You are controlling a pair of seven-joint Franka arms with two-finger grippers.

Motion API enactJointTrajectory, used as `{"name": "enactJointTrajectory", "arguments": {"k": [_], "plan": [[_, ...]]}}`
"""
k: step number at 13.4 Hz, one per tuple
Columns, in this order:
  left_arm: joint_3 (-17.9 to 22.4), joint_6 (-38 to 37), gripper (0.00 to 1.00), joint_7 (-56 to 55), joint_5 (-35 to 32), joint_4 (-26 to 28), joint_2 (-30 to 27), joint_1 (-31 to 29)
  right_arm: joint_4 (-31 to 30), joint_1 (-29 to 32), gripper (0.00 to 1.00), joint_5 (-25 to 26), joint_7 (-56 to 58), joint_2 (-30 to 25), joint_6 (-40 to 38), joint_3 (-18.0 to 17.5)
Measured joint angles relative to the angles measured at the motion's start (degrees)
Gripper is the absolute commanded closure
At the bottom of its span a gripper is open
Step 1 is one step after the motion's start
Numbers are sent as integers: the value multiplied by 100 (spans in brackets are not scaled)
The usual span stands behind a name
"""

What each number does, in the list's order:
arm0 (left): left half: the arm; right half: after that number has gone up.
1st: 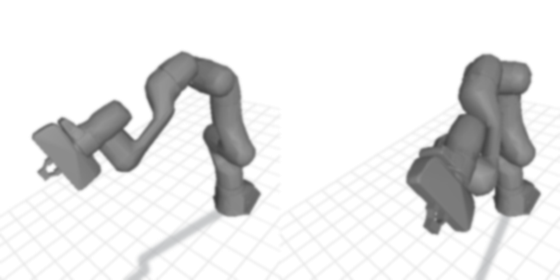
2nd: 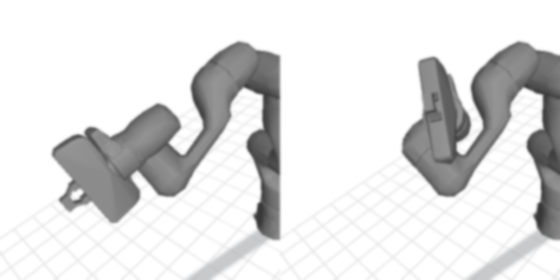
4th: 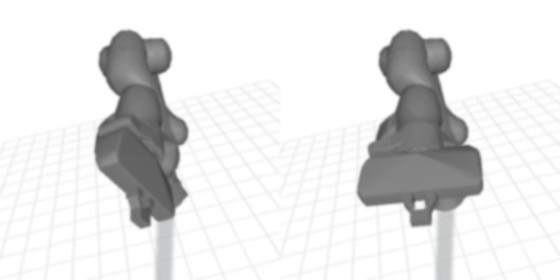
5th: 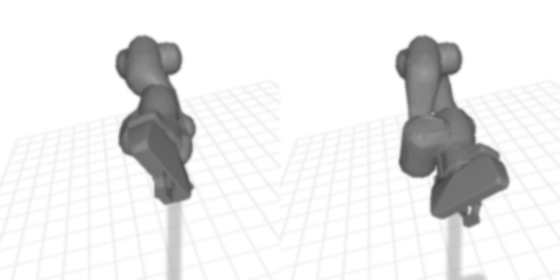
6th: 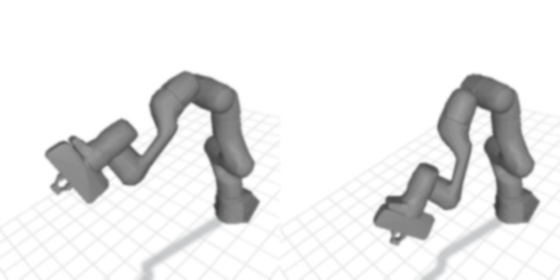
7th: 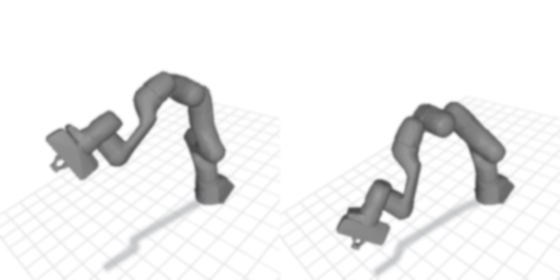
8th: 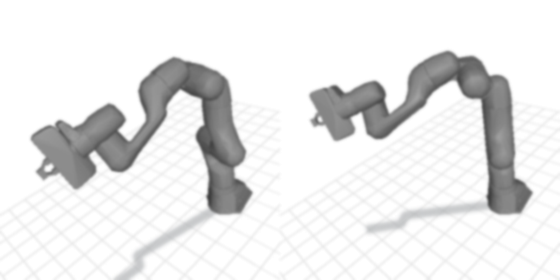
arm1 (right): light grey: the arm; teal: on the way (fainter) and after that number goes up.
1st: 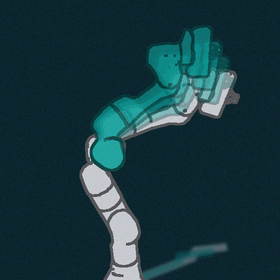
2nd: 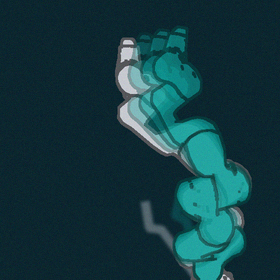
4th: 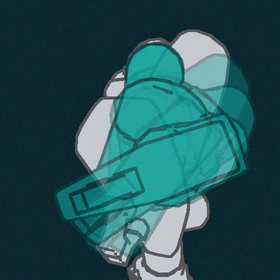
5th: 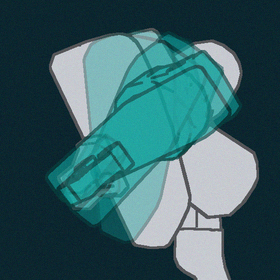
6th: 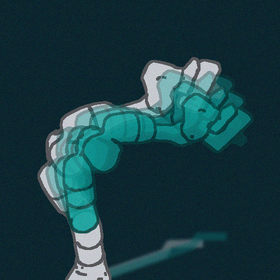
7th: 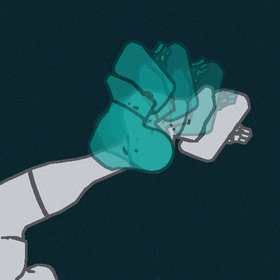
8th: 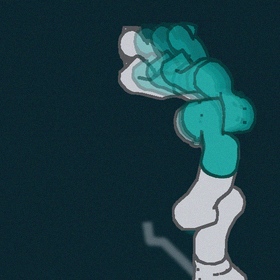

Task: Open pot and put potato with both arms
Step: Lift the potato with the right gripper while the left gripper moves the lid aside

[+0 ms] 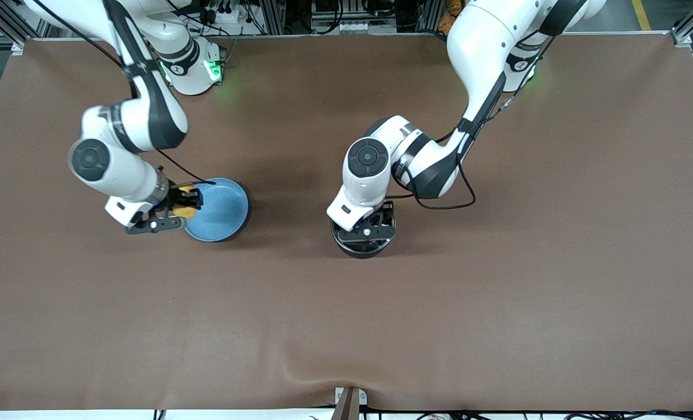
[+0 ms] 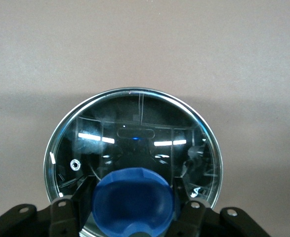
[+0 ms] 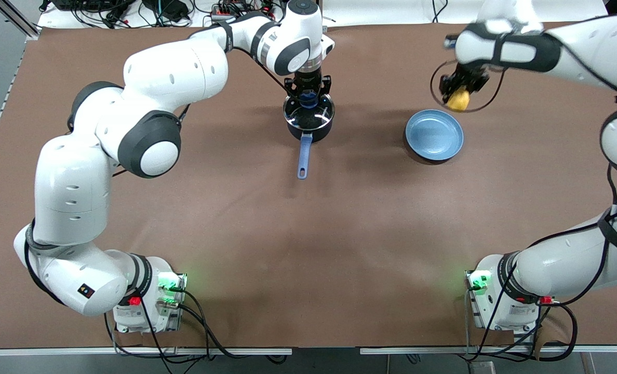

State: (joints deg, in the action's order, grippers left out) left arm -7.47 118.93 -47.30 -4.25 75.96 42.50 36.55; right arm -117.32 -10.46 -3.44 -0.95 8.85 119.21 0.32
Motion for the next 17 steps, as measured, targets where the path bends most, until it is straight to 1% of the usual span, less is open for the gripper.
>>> {"name": "enactJointTrajectory", "arguments": {"k": [2, 4, 5, 6, 8, 11, 12, 13, 15, 16, 17], "plan": [[4, -137, 100, 0, 0, -86, -147, -16, 540, 51, 100, 0, 24, -226, -732, 4], [30, -451, 100, -1, -8, -161, -489, -112, 1089, 57, 100, -1, 29, -327, -1236, 3], [37, -704, 100, 54, -31, -176, -723, -270, 1347, 57, 100, -2, 31, -337, -1389, 2], [46, -1022, 100, 304, -58, -175, -951, -497, 1502, 57, 100, -6, 32, -336, -1432, 1], [60, -1409, 100, 1065, -78, -84, -1279, -1084, 1555, 57, 100, -12, 34, -327, -1406, 0], [67, -1432, 100, 2042, -89, 506, -1570, -2123, 1555, 56, 100, -13, 37, -279, -1377, -1], [62, -1322, 100, 2221, -91, 764, -1595, -2450, 1555, 53, 100, -14, 37, -272, -1364, -5], [57, -998, 100, 2377, -91, 1110, -1605, -2739, 1556, 43, 100, -18, 37, -270, -1332, -15], [42, 154, 100, 2577, -91, 1982, -1595, -3125, 1556, -44, 100, -36, -26, -265, -1189, -46], [40, 755, 100, 2627, -92, 2428, -1571, -3258, 1557, -124, 100, -46, -209, -262, -1106, -74], [37, 1181, 100, 2752, -92, 2751, -1520, -3387, 1557, -208, 100, -54, -461, -255, -1038, -137]]}}
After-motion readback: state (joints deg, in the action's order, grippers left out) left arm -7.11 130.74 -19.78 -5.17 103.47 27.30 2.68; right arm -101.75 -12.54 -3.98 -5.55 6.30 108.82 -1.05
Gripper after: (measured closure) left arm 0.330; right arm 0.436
